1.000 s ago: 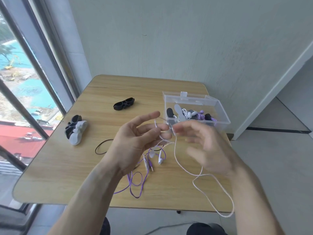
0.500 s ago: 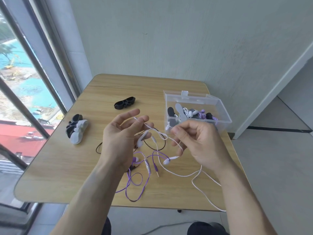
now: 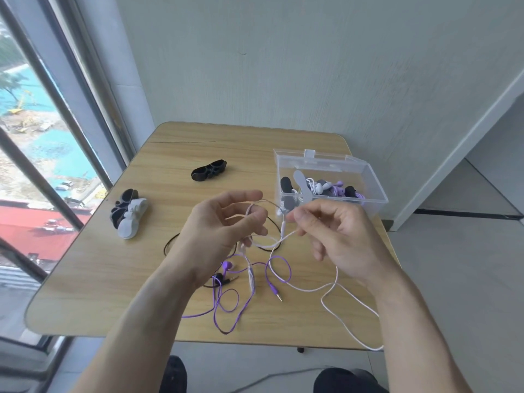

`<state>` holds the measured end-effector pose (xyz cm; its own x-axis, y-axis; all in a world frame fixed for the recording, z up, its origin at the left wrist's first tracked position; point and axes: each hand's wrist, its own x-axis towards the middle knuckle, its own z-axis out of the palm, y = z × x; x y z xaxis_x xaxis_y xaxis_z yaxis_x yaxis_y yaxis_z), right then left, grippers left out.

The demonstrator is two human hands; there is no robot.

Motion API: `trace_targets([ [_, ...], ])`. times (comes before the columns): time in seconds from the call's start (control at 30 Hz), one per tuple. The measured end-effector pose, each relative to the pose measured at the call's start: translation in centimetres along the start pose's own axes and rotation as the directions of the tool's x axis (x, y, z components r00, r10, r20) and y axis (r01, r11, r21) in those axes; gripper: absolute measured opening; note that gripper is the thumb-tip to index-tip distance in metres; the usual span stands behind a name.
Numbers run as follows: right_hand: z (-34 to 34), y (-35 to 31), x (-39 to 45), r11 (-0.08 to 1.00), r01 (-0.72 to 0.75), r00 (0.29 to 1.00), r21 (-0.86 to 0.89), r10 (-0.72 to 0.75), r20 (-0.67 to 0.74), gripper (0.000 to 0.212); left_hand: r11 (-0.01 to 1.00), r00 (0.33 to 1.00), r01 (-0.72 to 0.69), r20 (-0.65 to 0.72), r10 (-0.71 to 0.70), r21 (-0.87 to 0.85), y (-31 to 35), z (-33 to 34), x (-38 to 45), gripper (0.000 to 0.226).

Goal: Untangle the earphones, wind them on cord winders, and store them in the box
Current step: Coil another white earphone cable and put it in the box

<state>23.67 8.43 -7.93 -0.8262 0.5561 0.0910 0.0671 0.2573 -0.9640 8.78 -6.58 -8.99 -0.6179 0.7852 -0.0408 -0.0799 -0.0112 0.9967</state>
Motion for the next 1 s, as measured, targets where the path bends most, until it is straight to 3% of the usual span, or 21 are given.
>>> trace_targets([
  [0.2,0.8,0.5,0.1,0.989,-0.15,0.981,-0.01,0.15,0.123,0.047,0.996,0.992,-0.075,0.107,0.069,0.058,0.8,0.9,-0.5,0.035],
  [0.27,1.6,0.3,0.1,0.991,-0.121,0.988,0.061,0.115,0.099,0.043,0.995,0.992,-0.071,0.11,0.063,0.073,0.9,1.0,-0.6,0.029],
  [0.43,2.5,-0.7,0.4,0.939,0.018,0.989,0.345,0.033,-0.142,0.009,0.993,0.99,-0.044,0.139,0.029,0.11,1.3,1.4,-0.9,0.031],
  [0.8,2.5,-0.5,0.5,0.983,0.015,0.994,0.181,0.005,-0.109,0.007,0.978,0.982,-0.026,0.19,-0.014,0.209,1.4,1.8,-1.1,0.013],
  [0.93,2.6,-0.3,0.6,0.976,-0.02,0.991,0.215,0.048,-0.122,0.015,0.974,0.992,-0.032,0.123,0.004,0.226,1.1,2.0,-1.0,0.012],
  [1.0,3.0,-0.3,0.6,0.96,-0.014,0.984,0.28,0.064,-0.169,0.009,0.974,0.999,-0.042,0.036,0.034,0.224,0.9,2.2,-1.1,0.013],
])
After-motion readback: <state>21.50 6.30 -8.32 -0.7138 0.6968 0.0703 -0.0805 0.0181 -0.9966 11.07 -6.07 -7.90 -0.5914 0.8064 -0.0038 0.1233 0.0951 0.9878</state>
